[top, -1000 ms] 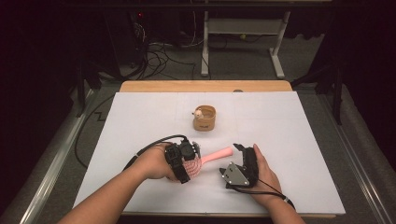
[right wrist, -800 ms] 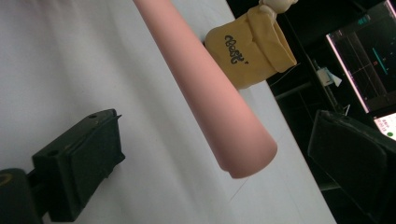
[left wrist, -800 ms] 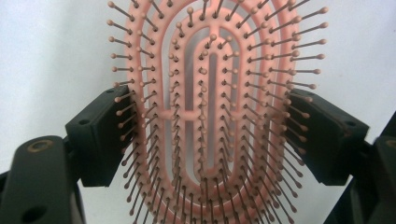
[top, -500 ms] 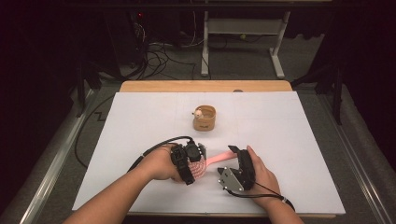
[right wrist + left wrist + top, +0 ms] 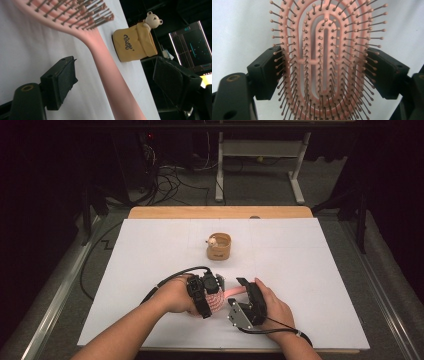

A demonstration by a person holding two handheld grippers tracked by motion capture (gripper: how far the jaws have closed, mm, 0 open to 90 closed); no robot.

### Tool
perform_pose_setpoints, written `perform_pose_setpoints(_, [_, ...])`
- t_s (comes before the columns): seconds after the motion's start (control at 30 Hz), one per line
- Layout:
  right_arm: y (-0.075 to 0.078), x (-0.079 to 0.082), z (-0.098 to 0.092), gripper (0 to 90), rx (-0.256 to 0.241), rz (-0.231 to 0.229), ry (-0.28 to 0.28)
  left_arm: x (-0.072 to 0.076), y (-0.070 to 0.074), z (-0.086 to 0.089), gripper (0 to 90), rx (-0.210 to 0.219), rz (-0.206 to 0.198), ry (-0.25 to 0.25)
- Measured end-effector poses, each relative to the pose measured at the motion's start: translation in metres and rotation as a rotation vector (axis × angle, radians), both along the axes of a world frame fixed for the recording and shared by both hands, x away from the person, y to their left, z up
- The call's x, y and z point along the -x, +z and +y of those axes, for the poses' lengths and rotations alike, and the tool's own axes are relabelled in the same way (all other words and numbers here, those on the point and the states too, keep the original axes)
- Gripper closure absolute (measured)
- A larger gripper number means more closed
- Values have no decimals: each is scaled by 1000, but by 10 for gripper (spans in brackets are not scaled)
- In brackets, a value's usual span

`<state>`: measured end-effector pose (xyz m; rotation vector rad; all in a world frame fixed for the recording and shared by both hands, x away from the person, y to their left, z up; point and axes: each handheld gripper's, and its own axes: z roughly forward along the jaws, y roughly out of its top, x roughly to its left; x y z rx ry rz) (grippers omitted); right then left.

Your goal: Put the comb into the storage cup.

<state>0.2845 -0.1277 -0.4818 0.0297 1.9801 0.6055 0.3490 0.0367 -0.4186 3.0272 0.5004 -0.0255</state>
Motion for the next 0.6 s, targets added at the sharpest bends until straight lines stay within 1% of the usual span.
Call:
perform_pose_setpoints(0.1, [0, 1, 2, 221, 11, -15, 11, 0, 0, -2, 199, -4, 4, -4])
perform_pose_setpoints(0.13, [0, 1, 2, 227, 13, -18, 12, 0, 0, -2, 199, -2, -1, -9])
perform_pose_setpoints(0.33, [-1, 5, 3, 281, 22, -46, 27, 0, -1, -2, 199, 0, 1, -6])
perform_pose_setpoints(0.37, [0, 5, 3, 289, 36, -44, 34, 0, -1, -3, 199, -1, 1, -7])
perform_pose_setpoints(0.4, [0, 5, 4, 295, 37, -45, 33, 0, -1, -3, 199, 0, 3, -5])
perform_pose_setpoints(0.57, [0, 8, 7, 345, 52, -66, 52, 0, 0, -5, 199, -1, 2, -7])
perform_pose_setpoints(0.6, [1, 8, 7, 356, 62, -76, 56, 0, 0, -5, 199, -8, 5, -10])
